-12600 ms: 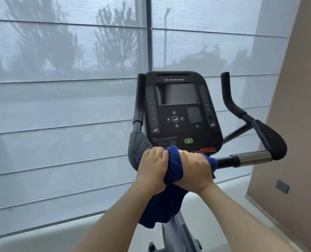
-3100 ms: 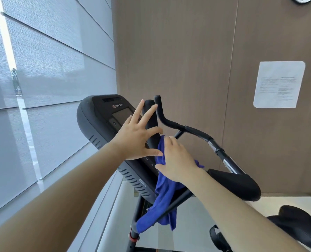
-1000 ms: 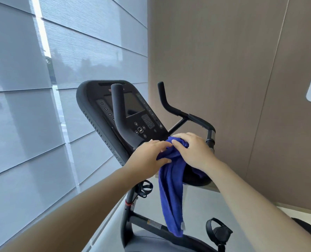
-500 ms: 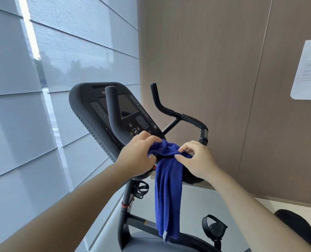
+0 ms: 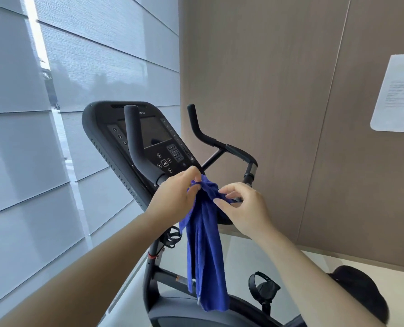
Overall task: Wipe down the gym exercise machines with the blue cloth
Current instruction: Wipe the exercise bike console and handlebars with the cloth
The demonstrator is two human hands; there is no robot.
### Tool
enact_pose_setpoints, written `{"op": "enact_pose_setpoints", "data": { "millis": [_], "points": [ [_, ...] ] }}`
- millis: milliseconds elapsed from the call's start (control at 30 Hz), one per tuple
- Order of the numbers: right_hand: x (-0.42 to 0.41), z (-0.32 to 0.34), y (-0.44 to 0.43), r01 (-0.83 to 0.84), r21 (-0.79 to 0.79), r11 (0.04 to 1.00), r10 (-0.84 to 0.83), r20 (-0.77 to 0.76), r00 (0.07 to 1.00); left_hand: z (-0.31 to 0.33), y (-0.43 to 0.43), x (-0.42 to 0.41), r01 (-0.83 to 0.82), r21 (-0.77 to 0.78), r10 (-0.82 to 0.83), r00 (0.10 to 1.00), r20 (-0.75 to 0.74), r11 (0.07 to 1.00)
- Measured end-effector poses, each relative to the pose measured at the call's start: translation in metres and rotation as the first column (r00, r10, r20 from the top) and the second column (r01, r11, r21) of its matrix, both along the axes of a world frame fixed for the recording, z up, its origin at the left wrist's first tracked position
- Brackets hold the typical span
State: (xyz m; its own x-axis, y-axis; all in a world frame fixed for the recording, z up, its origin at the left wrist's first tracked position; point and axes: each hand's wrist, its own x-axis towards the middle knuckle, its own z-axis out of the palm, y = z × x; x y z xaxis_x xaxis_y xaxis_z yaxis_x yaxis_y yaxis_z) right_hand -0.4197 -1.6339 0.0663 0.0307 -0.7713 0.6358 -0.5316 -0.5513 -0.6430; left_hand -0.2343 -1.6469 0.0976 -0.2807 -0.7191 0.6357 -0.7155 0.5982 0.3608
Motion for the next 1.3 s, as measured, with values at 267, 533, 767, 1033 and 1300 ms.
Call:
{"op": "enact_pose_setpoints", "data": {
  "millis": [267,533,767,1033,1300],
  "points": [
    [0.018,0.005,-0.009,0.013,0.064,0.998,-0.001,-0.174,0.985,0.009,0.002,0.041,-0.329,0.027,0.327,0.943,0.054,0.944],
    [0.023,0.022,-0.010,0.031,-0.068,0.997,-0.024,0.105,0.994,-0.006,0.006,0.020,-0.058,0.143,0.035,0.986,0.162,0.988],
    [0.005,0.040,-0.011,0.103,-0.032,0.994,-0.108,-0.193,0.975,0.015,-0.019,0.020,-0.180,-0.017,0.180,0.981,0.066,0.984],
    [-0.006,0.034,-0.033,0.345,-0.016,0.938,-0.329,-0.344,0.879,0.030,-0.037,0.023,-0.071,0.142,0.013,0.928,0.371,0.987],
    [0.013,0.019,-0.048,0.122,0.071,0.990,-0.097,-0.284,0.954,0.045,-0.062,0.021,0.030,0.072,-0.054,0.937,0.346,0.997]
  ]
}}
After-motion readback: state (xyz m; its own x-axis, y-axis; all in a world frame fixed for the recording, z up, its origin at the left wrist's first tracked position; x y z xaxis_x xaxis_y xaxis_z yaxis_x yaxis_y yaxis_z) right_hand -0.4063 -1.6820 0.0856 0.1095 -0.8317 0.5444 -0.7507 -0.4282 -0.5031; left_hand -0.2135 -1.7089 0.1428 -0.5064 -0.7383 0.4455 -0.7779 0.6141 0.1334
